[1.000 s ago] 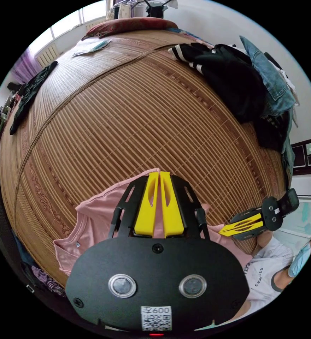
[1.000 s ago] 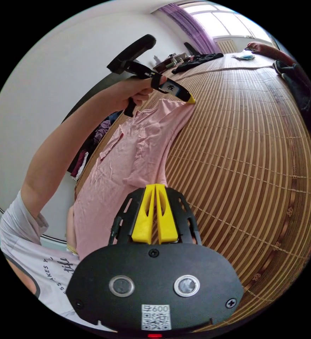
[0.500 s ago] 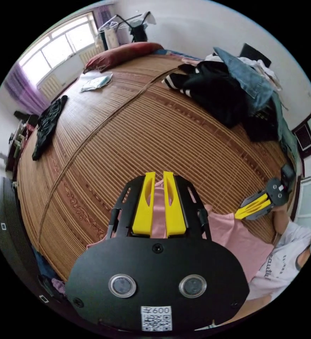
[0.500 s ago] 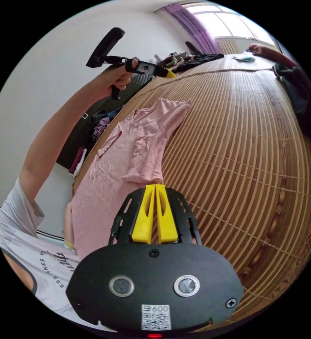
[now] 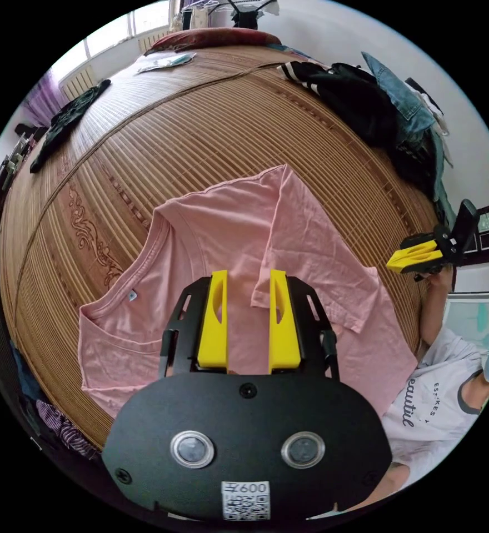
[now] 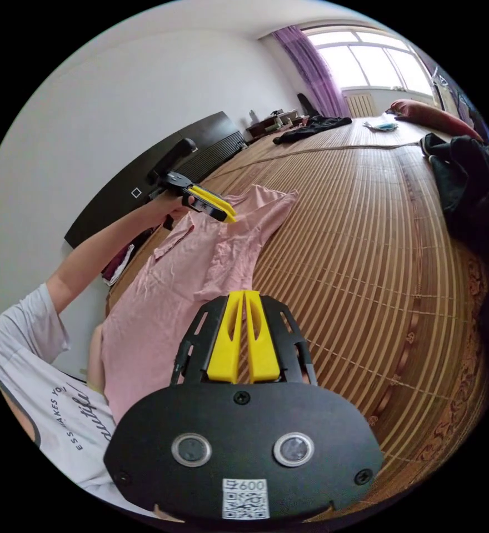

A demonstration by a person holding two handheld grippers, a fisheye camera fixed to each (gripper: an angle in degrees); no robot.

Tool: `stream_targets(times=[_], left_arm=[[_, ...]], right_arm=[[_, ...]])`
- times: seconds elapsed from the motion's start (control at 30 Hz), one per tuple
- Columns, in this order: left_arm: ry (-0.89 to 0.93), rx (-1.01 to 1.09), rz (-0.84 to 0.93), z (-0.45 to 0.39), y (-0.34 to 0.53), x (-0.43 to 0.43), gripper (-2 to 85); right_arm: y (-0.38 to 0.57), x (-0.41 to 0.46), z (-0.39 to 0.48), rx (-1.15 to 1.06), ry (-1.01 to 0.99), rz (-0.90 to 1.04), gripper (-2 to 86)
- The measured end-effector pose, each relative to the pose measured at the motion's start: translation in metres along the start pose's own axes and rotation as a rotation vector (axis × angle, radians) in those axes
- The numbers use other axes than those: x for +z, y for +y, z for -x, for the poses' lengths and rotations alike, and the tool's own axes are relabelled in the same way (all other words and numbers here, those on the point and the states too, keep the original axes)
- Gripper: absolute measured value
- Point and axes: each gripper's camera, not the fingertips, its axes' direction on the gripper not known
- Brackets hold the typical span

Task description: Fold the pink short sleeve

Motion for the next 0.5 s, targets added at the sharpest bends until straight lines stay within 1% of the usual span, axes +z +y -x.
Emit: stream_targets(times=[0.13, 0.3, 0.4, 0.5], left_arm=[[0.017, -0.006, 0.035, 0.002, 0.009, 0.002, 9.5], [0.012, -0.019, 0.039, 0.001, 0.012, 0.010, 8.4], [0.007, -0.033, 0.044, -0.001, 0.011, 0.011, 6.9], [0.037, -0.001, 0.052, -0.006, 0.012, 0.006, 3.2]], right_arm=[[0.003, 0.005, -0.006, 0.020, 0.011, 0.018, -0.9], [0.007, 0.000, -0.012, 0.032, 0.010, -0.004, -0.9], [0.010, -0.003, -0.017, 0.041, 0.007, -0.019, -0.9], [0.012, -0.005, -0.021, 0.050, 0.011, -0.031, -0.9]])
